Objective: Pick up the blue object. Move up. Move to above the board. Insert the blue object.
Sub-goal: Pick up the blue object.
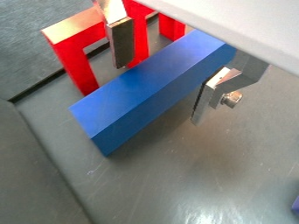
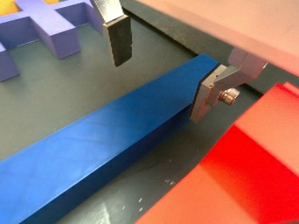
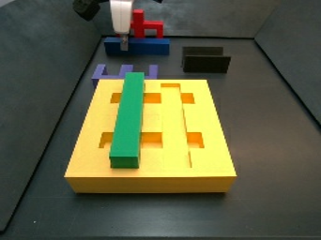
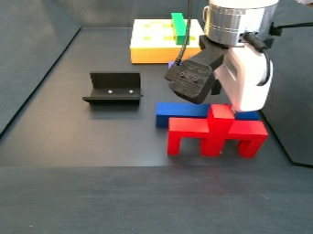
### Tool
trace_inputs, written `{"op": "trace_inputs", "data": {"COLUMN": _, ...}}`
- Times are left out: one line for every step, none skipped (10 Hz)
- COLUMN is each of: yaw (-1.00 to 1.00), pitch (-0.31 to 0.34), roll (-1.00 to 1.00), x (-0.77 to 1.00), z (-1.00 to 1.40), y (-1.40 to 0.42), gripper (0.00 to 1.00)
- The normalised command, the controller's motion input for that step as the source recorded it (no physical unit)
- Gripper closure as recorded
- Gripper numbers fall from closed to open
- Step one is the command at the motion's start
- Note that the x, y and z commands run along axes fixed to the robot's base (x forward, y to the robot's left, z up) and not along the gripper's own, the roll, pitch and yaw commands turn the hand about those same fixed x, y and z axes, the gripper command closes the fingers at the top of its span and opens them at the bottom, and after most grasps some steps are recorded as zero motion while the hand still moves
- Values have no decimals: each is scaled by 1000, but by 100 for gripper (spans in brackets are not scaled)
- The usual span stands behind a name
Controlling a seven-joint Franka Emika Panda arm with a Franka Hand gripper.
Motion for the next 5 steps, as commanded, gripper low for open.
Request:
{"op": "trace_inputs", "data": {"yaw": -63, "pitch": -83, "roll": -59, "x": -237, "z": -77, "y": 0, "gripper": 0}}
{"op": "trace_inputs", "data": {"yaw": -60, "pitch": -84, "roll": -50, "x": -234, "z": -80, "y": 0, "gripper": 0}}
{"op": "trace_inputs", "data": {"yaw": -31, "pitch": -67, "roll": -41, "x": -129, "z": -94, "y": 0, "gripper": 0}}
{"op": "trace_inputs", "data": {"yaw": -31, "pitch": -57, "roll": -26, "x": -71, "z": -114, "y": 34, "gripper": 0}}
{"op": "trace_inputs", "data": {"yaw": -66, "pitch": -36, "roll": -1, "x": 0, "z": -97, "y": 29, "gripper": 0}}
